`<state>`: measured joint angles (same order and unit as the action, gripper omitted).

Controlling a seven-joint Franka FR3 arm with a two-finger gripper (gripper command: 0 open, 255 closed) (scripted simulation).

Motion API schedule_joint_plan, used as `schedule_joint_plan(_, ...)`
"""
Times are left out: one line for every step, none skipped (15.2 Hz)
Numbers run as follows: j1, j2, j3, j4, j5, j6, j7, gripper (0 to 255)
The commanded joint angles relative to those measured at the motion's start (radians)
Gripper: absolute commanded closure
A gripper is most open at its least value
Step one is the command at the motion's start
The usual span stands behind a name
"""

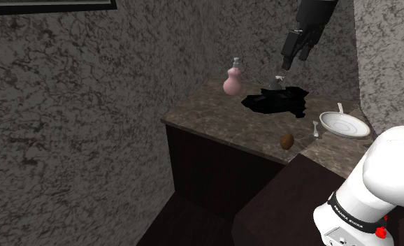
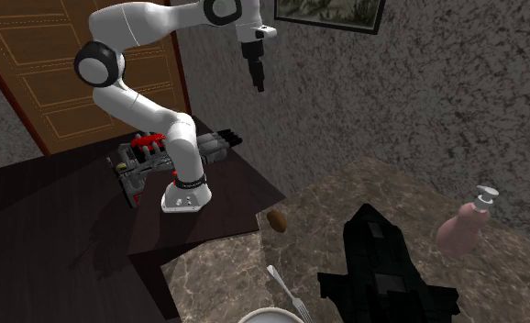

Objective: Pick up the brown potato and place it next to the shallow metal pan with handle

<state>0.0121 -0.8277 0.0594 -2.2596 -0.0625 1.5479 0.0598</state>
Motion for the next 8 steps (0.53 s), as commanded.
schedule_joint_plan(0.000, 0.000, 0.000, 0.000, 0.000, 0.000, 0.000, 0)
schedule_joint_plan(-0.013, 0.008, -0.002, -0.023, -0.003, 0.026, 0.020, 0)
schedule_joint_plan(-0.026, 0.018, -0.004, -0.046, -0.006, 0.053, 0.040, 0)
schedule_joint_plan(-0.039, 0.028, -0.007, -0.067, -0.010, 0.079, 0.059, 0)
schedule_joint_plan(-0.052, 0.039, -0.009, -0.088, -0.013, 0.106, 0.079, 0)
schedule_joint_plan(-0.065, 0.051, -0.012, -0.108, -0.017, 0.133, 0.099, 0)
schedule_joint_plan(-0.079, 0.064, -0.014, -0.127, -0.020, 0.159, 0.119, 0)
schedule_joint_plan(-0.092, 0.078, -0.017, -0.146, -0.023, 0.186, 0.139, 0)
